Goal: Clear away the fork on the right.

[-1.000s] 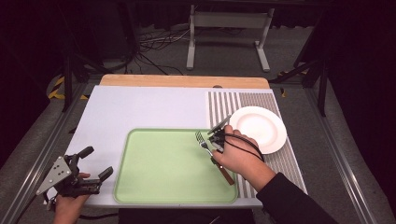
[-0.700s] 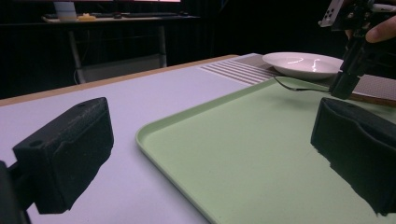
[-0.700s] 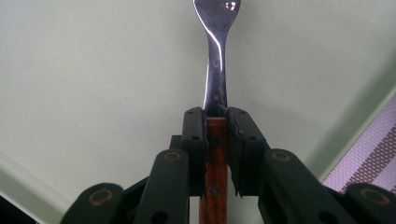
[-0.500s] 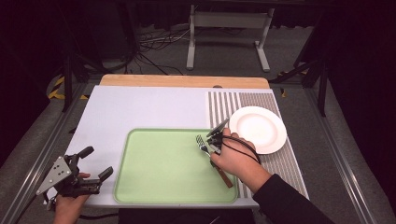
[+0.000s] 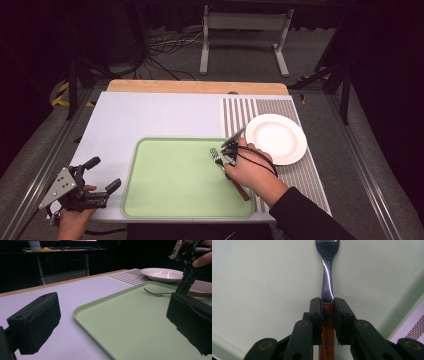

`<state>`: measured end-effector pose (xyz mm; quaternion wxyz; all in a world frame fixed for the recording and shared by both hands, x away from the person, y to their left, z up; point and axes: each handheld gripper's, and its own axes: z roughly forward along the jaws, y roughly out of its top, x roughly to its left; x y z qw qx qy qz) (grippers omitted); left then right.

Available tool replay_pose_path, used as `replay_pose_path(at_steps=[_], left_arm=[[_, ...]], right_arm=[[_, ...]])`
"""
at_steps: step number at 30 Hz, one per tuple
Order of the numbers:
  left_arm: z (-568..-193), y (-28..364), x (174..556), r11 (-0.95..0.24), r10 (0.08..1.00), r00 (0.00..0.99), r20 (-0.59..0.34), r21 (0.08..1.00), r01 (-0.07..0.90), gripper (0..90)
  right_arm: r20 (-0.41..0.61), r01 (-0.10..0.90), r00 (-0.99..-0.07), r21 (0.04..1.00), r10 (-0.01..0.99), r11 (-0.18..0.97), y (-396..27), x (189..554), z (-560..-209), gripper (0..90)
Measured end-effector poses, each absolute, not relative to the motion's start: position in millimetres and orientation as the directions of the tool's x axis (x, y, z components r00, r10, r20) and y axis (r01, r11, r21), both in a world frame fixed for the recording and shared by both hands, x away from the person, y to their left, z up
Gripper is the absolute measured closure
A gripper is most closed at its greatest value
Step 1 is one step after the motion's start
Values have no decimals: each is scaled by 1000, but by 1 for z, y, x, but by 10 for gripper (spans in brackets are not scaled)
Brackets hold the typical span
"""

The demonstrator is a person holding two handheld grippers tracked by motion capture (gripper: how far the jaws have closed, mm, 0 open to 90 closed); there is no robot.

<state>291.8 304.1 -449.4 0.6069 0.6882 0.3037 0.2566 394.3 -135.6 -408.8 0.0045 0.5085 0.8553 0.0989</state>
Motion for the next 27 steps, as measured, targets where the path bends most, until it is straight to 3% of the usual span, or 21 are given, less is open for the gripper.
replay_pose_path(at_steps=[19, 27], left_arm=[[-449, 304, 292, -78, 729, 684, -16, 991, 106, 0], [-449, 304, 292, -82, 728, 685, -13, 991, 106, 0]], right_arm=[[89, 852, -509, 197, 856, 486, -135, 394, -405, 702], [90, 784, -582, 327, 808, 528, -132, 393, -399, 432]])
